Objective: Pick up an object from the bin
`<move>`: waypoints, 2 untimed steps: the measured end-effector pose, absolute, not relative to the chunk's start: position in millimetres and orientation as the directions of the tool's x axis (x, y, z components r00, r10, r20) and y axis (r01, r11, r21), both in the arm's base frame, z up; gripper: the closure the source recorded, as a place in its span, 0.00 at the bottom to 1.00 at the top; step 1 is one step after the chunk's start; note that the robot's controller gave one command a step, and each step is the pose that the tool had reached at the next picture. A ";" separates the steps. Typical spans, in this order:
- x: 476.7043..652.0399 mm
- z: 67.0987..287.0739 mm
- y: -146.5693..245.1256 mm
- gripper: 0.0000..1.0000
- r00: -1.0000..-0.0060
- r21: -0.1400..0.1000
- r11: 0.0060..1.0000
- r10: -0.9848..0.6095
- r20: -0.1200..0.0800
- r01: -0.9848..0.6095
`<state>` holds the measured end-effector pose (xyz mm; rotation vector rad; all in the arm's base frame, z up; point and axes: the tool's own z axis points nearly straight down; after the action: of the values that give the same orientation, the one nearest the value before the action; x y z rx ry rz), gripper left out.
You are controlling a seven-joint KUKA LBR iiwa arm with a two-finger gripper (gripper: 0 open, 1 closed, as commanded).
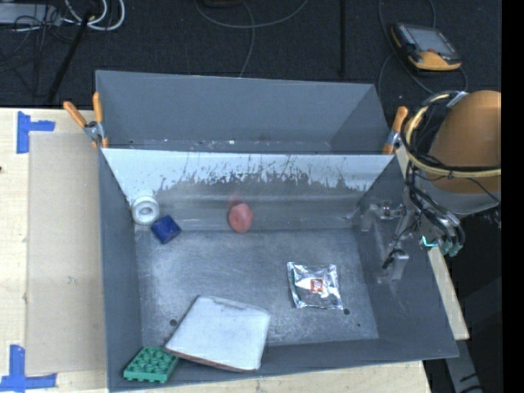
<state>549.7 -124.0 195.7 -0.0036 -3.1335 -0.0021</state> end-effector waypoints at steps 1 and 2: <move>518.4 78.9 -92.8 0.00 -0.999 0.003 0.999 0.047 0.010 0.047; 491.8 69.0 -68.7 0.00 -0.959 0.000 0.959 0.283 0.004 0.283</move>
Offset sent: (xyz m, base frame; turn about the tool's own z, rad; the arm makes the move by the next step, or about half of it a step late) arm -0.0285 0.0296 -0.1115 0.0459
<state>491.8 -68.7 69.0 -0.4487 -3.1056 -0.0009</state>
